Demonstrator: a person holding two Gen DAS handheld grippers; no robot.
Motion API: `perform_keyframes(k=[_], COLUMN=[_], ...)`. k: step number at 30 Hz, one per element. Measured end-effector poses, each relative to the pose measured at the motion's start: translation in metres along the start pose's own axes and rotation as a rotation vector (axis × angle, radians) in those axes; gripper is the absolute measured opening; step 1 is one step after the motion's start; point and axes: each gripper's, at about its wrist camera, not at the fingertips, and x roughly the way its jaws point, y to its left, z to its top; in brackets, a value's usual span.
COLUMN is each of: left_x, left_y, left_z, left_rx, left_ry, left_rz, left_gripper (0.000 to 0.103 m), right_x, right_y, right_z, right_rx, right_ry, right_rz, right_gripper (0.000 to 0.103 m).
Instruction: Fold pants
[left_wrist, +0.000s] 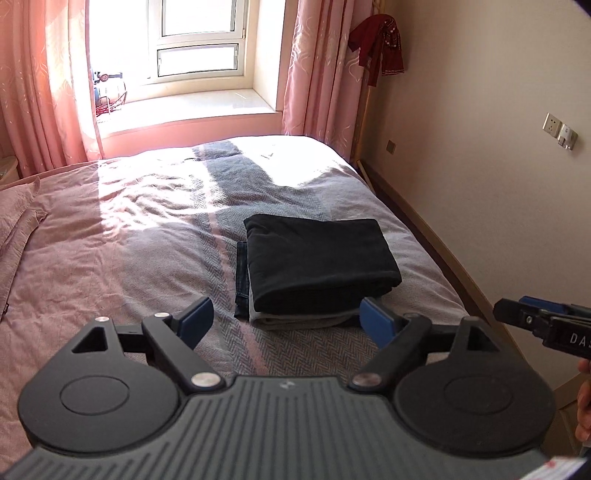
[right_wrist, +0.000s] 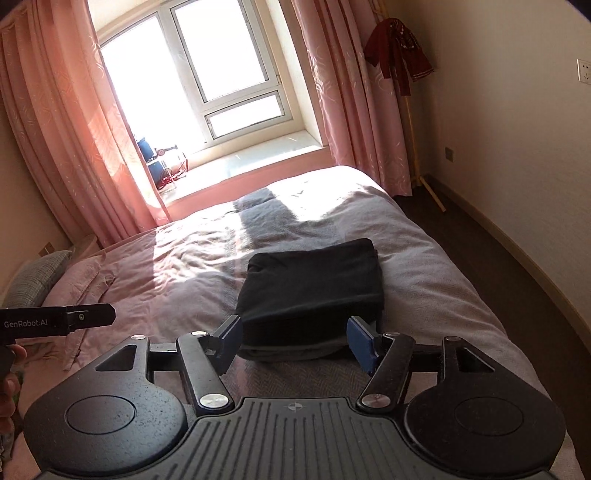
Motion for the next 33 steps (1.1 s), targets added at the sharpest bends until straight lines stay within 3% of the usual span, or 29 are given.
perform_keyframes(k=[13, 20, 33], left_x=[-0.083, -0.105, -0.138], left_y=[0.001, 0.011, 0.018], left_z=[-0.069, -0.107, -0.144], left_rx=[0.086, 0.071, 0.098], left_ry=[-0.016, 0.047, 0.062], left_rz=[0.005, -0.02, -0.049], left_gripper=[0.099, 0.099, 0.099], right_x=[-0.076, -0.105, -0.132], right_y=[0.042, 0.067, 0.103], right_z=[-0.054, -0.087, -0.137], right_rx=[0.015, 0.039, -0.03], right_ry=[0.025, 0.048, 0.08], right_rz=[-0.054, -0.067, -0.067], right_gripper=[0.06, 0.06, 0.06])
